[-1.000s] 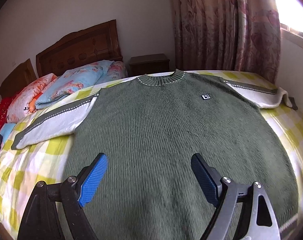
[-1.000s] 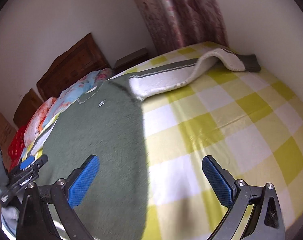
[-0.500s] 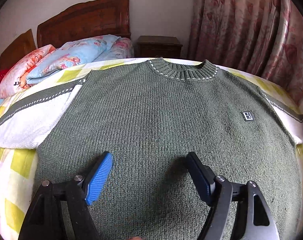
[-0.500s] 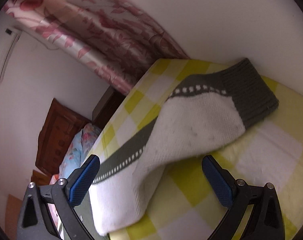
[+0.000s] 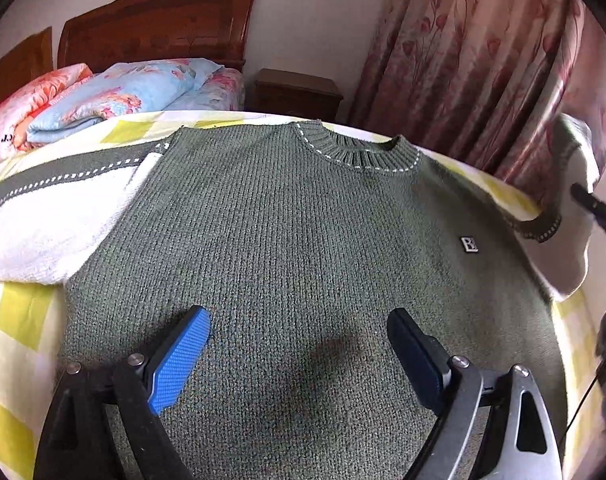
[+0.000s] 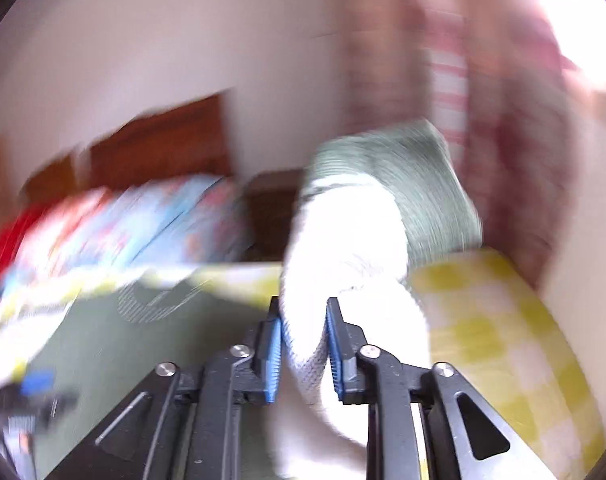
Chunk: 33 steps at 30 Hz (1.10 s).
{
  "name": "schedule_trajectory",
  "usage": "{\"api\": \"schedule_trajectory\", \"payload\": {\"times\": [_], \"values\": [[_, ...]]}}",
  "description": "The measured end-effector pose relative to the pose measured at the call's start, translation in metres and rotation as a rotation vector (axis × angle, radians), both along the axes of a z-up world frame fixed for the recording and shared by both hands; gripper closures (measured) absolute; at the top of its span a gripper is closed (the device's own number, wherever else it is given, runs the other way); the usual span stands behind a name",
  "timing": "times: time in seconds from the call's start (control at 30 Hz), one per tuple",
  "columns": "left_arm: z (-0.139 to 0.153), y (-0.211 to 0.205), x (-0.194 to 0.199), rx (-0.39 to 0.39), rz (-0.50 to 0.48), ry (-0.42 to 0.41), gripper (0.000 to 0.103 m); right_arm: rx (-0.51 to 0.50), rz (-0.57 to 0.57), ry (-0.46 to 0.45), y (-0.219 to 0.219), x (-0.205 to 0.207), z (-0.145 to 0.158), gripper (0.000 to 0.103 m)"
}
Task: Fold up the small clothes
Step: 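Grasp the white sleeve cuff with the right tool and lift it, then lay the held sleeve across the sweater body and open the right tool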
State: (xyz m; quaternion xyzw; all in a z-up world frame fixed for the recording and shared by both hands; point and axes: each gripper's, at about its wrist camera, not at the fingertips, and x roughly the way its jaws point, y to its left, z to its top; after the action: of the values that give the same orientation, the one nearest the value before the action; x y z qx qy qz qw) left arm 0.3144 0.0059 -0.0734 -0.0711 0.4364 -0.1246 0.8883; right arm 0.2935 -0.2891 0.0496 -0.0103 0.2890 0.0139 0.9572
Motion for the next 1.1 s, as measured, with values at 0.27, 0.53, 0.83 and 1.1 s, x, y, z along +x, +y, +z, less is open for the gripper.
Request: {"api": "schedule_trajectory", "payload": {"times": [0.27,0.53,0.83,1.1], "values": [[0.003,0.007,-0.002,-0.078,-0.007,0.008,0.012,-0.12,0.195,0.148,0.071,-0.007,-0.042,0.0],[0.011,-0.007,0.054,-0.308,-0.012,0.175,0.03,-0.073,0.152,0.226,0.058,-0.044,-0.075,0.0],[0.003,-0.048,0.085,-0.141,-0.029,0.158,0.081,0.038,-0.114,0.061,0.017,-0.064,-0.055,0.0],[0.021,-0.023,0.082,-0.248,-0.04,0.127,0.091,0.08,-0.323,0.241,-0.017,-0.048,-0.072,0.0]]}}
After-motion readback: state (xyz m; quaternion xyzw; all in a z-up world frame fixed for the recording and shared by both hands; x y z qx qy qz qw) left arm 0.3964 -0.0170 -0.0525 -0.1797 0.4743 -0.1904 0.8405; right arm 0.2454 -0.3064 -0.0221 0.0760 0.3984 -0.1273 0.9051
